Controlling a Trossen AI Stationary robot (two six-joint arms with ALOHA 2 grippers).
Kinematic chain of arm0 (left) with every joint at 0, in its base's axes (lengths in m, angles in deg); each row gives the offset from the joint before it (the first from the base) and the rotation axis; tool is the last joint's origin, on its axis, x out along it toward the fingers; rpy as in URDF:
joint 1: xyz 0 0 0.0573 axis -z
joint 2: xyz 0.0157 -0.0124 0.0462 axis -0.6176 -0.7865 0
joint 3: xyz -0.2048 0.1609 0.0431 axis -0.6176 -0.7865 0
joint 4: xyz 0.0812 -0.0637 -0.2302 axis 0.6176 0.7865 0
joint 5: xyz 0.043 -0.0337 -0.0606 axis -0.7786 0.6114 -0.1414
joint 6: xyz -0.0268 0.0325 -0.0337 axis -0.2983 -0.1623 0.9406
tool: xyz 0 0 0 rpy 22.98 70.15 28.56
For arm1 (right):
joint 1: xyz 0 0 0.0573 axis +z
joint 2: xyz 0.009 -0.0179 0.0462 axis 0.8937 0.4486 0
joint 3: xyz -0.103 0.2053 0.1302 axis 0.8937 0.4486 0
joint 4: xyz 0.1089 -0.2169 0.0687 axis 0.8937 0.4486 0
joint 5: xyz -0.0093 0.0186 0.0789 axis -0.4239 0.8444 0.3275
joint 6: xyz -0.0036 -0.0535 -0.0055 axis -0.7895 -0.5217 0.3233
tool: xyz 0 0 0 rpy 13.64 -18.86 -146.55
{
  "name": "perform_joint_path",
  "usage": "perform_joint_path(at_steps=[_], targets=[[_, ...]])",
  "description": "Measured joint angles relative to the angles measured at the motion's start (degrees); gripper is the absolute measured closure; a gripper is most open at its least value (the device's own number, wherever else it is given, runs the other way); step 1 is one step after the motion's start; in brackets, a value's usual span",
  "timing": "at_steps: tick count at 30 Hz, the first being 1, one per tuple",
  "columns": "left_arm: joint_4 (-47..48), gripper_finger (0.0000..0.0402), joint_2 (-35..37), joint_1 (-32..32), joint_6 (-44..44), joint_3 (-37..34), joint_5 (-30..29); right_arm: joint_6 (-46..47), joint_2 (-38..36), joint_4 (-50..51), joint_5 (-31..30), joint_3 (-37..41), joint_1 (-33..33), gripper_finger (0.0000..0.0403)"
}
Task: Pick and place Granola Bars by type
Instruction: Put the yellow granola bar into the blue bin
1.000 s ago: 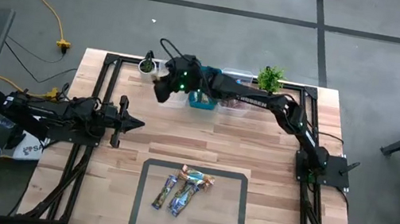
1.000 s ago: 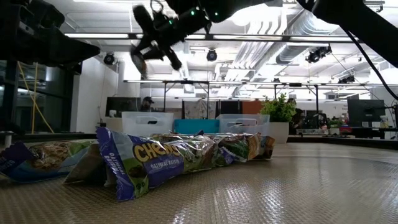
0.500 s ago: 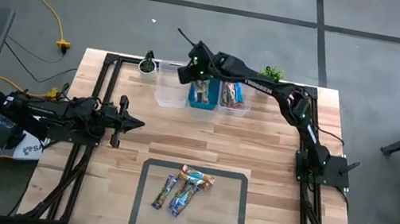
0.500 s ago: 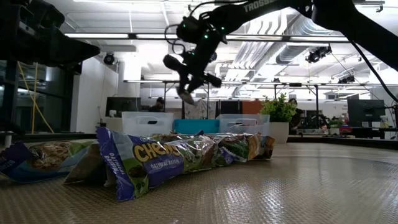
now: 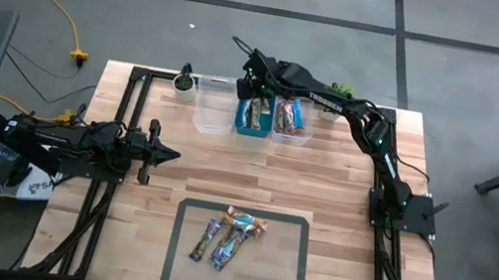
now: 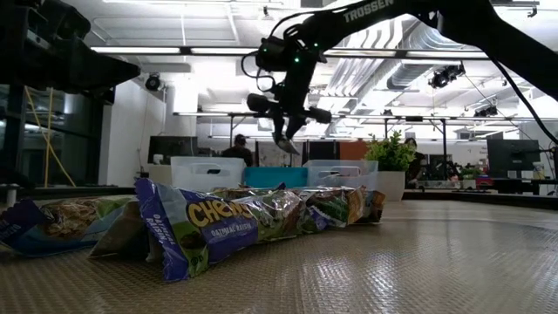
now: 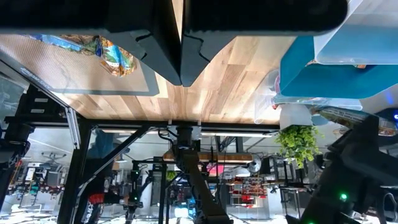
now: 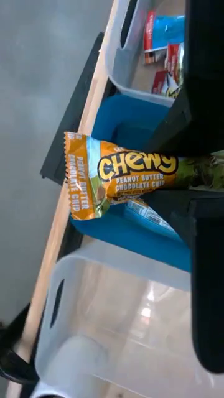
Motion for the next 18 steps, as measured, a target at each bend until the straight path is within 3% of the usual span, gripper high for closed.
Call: perform_joint_path(at_steps=[10, 18], targets=[[0.0, 0.0401, 0.0, 0.0, 0.0, 0.0, 0.0, 6.2, 2.7, 0.3, 3.2, 0.0, 0.2, 0.0346], [0.0, 0.0401, 0.0, 0.0, 0.0, 0.0, 0.0, 10.2, 4.2, 1.6, 6.4, 0.0, -0.7, 0.0322]])
